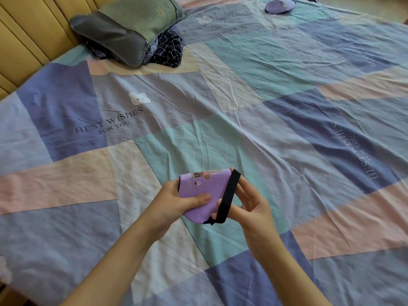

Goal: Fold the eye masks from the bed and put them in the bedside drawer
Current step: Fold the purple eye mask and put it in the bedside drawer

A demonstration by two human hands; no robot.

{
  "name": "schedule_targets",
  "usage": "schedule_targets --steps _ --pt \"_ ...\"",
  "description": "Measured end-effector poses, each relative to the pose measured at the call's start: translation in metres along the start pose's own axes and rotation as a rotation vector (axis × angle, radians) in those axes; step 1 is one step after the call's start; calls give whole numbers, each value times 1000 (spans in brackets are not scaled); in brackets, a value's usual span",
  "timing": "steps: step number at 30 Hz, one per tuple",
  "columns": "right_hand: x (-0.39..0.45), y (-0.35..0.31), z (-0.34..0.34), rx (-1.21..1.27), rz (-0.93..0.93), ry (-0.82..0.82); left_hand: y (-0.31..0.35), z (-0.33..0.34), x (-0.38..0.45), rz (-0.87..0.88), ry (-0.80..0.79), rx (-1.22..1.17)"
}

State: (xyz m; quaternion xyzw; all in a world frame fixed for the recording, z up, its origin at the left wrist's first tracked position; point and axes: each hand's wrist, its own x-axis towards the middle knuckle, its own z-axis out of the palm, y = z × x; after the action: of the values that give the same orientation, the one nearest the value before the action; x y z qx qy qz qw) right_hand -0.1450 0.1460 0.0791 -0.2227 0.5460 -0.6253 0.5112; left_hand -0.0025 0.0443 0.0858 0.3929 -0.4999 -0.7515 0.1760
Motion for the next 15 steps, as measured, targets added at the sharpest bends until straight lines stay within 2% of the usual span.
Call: schedule_targets --steps 4,9,11,15 --pt "-2 -7 1 -93 -8 4 4 0 -4 -32 -136 69" --pt "-2 -15 4 -281 47 -73 8 5 -9 -72 -309 160" --pt "-1 -14 5 -291 82 -90 8 9 -10 -64 -298 129" --pt "1 -11 6 -212 141 -127 5 15 -8 -94 -157 17"
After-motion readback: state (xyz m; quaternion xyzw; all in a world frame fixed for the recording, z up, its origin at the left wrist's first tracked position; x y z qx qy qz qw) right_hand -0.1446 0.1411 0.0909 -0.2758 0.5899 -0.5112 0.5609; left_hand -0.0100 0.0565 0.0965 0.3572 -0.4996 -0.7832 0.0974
